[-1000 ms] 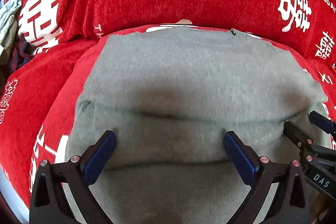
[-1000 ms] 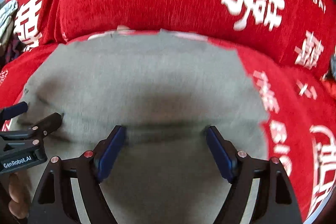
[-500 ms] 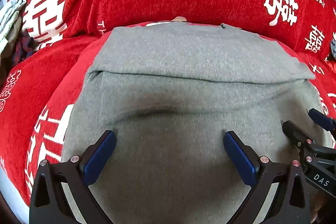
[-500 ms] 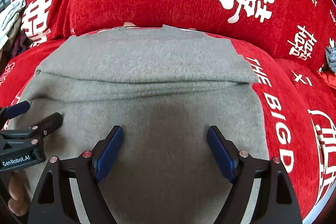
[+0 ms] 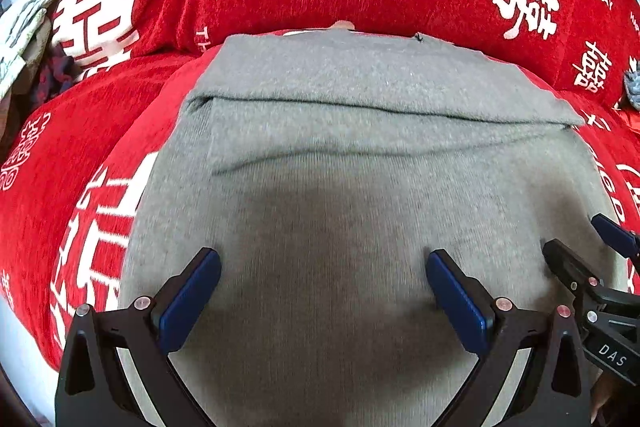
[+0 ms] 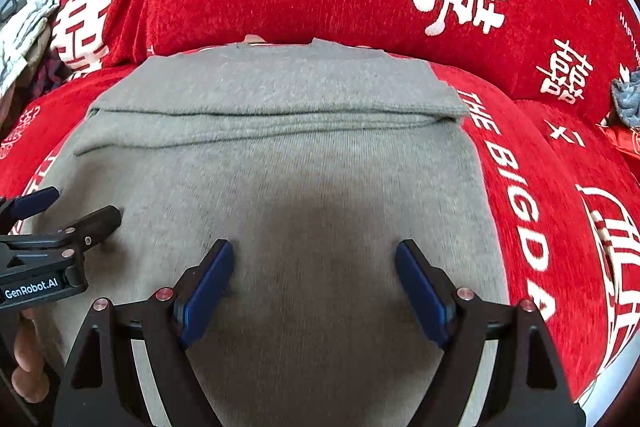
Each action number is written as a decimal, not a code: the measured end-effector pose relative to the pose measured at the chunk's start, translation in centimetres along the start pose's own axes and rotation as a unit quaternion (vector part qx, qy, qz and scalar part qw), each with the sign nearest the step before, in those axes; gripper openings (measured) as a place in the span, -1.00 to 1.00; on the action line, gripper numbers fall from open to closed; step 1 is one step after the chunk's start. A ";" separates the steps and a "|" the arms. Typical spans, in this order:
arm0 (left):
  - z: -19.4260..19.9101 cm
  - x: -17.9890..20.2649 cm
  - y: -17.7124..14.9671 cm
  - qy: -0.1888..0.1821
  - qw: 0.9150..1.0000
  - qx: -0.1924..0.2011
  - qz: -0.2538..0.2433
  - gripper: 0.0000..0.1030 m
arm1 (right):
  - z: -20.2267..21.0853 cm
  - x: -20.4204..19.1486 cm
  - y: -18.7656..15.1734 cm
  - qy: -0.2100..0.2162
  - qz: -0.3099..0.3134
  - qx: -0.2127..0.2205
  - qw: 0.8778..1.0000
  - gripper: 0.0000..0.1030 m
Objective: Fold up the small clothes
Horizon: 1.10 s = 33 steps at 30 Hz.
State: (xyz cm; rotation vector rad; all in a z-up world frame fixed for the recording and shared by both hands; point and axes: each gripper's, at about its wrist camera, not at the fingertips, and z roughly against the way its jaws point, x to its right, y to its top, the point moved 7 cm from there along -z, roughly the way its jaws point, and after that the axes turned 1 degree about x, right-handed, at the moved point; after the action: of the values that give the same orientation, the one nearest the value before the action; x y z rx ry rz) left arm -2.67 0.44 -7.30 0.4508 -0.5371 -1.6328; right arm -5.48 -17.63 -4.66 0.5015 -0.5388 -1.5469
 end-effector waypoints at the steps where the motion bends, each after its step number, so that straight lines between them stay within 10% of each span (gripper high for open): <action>1: 0.2 0.0 -0.4 -0.001 1.000 -0.001 0.000 1.00 | 0.3 0.0 -0.3 0.000 0.002 0.000 1.000 0.65; 33: 4.4 -0.3 -8.8 -0.018 0.999 -0.029 -0.014 1.00 | 5.6 -0.4 -9.1 0.026 0.042 -0.017 0.999 0.83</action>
State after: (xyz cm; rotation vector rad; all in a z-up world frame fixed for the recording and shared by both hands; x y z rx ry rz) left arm -12.25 1.97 -8.80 0.3892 -0.5108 -1.6817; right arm -16.08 -16.80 -5.89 0.4863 -0.4865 -1.4575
